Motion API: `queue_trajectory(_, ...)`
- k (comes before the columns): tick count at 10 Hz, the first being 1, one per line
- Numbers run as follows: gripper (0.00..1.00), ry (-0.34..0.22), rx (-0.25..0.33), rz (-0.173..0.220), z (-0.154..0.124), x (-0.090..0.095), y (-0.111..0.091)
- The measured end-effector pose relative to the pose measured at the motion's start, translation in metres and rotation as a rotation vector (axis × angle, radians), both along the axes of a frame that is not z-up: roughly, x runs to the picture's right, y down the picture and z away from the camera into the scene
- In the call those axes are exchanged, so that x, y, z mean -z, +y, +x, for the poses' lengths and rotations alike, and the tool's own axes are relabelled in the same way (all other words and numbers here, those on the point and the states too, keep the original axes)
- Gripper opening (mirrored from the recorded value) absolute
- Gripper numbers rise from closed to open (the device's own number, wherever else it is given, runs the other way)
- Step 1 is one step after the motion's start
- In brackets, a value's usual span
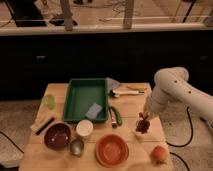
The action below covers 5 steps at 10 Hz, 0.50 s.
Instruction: Place grapes in red bowl
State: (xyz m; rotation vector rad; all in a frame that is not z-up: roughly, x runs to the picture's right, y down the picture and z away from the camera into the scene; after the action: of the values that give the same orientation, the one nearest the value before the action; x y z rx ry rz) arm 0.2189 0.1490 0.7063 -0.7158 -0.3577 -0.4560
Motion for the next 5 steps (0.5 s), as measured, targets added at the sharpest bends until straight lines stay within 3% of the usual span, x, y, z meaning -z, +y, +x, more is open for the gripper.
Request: queue_trajectory(5,0.02,-0.035,0.030,-0.001,-0.018,0.009,0.010)
